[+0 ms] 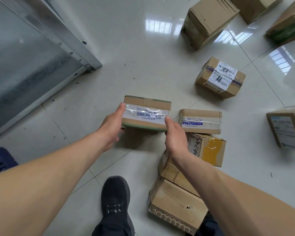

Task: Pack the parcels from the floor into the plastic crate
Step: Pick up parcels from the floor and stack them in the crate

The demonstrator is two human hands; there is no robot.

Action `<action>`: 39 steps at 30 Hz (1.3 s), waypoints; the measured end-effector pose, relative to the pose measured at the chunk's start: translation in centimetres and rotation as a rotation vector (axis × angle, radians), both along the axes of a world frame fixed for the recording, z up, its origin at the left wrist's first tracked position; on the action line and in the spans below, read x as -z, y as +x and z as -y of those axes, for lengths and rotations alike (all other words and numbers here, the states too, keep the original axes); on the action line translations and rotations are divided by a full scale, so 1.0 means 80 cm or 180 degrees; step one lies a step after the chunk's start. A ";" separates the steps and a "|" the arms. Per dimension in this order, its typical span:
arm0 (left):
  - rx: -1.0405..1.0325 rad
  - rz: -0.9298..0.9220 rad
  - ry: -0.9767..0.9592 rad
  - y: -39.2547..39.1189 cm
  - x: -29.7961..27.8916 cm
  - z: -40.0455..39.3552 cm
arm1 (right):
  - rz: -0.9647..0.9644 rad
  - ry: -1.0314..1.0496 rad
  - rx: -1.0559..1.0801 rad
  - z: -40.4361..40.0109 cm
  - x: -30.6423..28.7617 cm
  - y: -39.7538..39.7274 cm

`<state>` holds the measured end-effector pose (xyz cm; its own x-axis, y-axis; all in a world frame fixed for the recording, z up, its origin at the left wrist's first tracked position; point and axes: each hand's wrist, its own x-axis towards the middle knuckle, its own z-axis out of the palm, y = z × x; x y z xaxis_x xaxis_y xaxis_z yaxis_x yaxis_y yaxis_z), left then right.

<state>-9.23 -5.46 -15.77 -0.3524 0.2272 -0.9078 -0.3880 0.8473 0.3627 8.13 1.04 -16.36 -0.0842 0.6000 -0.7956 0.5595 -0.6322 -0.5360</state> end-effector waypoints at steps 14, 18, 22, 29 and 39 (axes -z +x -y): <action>-0.0307 0.0933 -0.0112 -0.006 0.016 0.034 | -0.0135 -0.0469 0.0287 0.011 0.020 0.008; -0.0186 0.0834 -0.0038 0.003 0.011 0.028 | -0.0134 -0.0513 0.0251 0.013 0.011 -0.001; -0.0164 0.0644 0.0038 0.005 -0.032 0.028 | -0.0152 -0.0472 0.0229 0.012 -0.030 -0.006; -0.0295 0.0433 0.0155 -0.003 -0.190 0.047 | -0.0122 -0.0412 0.0175 0.011 -0.209 -0.016; -0.0309 0.0405 0.0659 -0.027 -0.523 0.086 | -0.0055 -0.0056 0.0367 0.040 -0.532 -0.043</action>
